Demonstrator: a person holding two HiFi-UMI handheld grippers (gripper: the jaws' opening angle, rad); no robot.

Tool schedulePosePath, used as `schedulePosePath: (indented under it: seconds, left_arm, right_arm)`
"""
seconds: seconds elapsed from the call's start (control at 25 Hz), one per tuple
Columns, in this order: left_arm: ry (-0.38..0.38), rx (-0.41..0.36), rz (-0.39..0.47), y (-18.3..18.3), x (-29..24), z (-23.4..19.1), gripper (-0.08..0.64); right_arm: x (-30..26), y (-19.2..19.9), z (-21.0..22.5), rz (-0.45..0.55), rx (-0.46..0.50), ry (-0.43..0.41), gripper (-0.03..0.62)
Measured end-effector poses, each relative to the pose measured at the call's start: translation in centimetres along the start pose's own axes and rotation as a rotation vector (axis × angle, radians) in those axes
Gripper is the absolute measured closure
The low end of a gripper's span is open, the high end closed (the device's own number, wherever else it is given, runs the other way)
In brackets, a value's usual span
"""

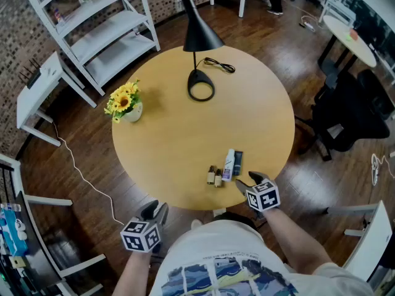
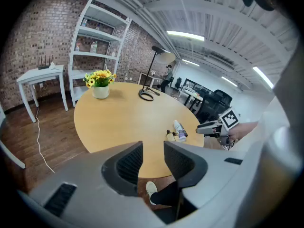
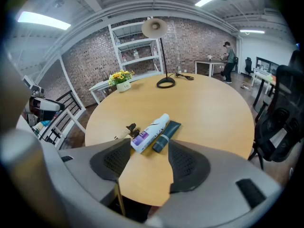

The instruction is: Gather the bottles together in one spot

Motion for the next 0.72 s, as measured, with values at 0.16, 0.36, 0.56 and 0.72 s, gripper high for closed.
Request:
schedulePosePath:
  seconds: [0.16, 0.36, 0.56, 0.72]
  left_arm:
    - [-0.001, -0.027, 0.000, -2.5, -3.1, 1.7, 0.446]
    - [-0.008, -0.058, 0.013, -4.8, -6.6, 3.9, 0.446]
    - [0.041, -0.071, -0.025, -5.8, -8.9, 5.0, 0.446]
    - [0.085, -0.125, -0.057, -7.3, -10.8, 5.5, 0.446]
  right_arm:
    - [-4.1, -0.7, 3.2, -0.063, 0.033, -0.016, 0.324]
    - [-8.3, -0.3, 6.0, -0.158, 0.091, -0.014, 0.342]
    - [-8.4, 0.0, 7.5, -0.176, 0.118, 0.003, 0.430]
    - [-7.8, 0.2, 7.9, -0.170, 0.058, -0.020, 0.465]
Point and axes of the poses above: the fingertips, and each gripper's own axes: x backward along the fingers, z to its right, y out of its underside, the point moved 7 cm from there along x, backward along the fingers, and after that the axes turned 5 degrees about z, right-handed, at the moved point
